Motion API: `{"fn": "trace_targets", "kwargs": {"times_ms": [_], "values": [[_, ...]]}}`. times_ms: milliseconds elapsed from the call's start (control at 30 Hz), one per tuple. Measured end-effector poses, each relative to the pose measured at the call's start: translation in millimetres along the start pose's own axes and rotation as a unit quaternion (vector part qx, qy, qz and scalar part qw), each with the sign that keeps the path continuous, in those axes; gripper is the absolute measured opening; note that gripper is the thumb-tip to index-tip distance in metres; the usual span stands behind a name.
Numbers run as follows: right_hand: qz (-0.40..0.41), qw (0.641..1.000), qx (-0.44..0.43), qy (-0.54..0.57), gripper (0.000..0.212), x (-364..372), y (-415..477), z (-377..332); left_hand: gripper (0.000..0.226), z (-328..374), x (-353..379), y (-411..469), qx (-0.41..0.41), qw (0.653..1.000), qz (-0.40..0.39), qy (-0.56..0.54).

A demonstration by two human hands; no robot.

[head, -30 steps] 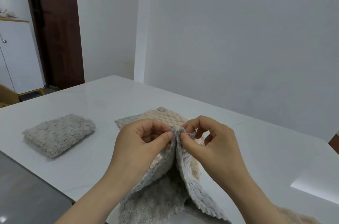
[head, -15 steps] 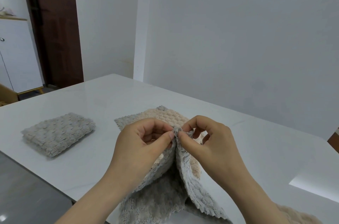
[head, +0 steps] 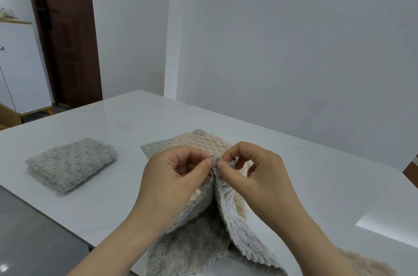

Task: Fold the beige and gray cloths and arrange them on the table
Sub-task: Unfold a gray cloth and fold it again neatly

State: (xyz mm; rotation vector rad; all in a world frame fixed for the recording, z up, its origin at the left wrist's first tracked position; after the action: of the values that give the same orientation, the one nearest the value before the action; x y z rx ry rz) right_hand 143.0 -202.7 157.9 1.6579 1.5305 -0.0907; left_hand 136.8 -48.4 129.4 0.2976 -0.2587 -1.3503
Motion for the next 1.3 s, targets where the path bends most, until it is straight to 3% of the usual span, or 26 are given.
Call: {"fn": "trace_targets", "kwargs": {"times_ms": [333, 667, 933, 1033, 1300], "values": [[-0.069, 0.973, -0.109, -0.190, 0.014, -8, 19, -10, 0.015, 24, -17, 24, 0.067, 0.997, 0.022, 0.039], [-0.111, 0.953, -0.112, -0.257, 0.019, -27, 34, -5, 0.015, 47, -34, 46, 0.110, 0.988, 0.035, 0.105], [-0.085, 0.950, -0.114, -0.276, 0.019, -53, 45, -14, 0.007, 52, -49, 55, 0.118, 0.984, 0.060, 0.118], [-0.076, 0.957, -0.126, -0.249, 0.017, -61, 48, -28, 0.016, 54, -55, 58, 0.123, 0.982, 0.074, 0.123], [-0.029, 0.996, -0.074, -0.028, 0.011, -85, 61, -42, 0.014, 71, -59, 62, 0.133, 0.984, 0.092, 0.071]]}}
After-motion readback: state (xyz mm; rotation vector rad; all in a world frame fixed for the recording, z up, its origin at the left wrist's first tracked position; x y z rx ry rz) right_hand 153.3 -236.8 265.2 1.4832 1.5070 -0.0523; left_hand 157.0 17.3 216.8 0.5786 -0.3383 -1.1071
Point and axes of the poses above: each hand's wrist, its own y-axis towards the middle knuckle, its own x-axis out of the palm, z = x × y, the point moved 8 cm from there along y, towards the middle knuckle, and after that the axes turned 4 degrees about z, right-handed, at the moved point
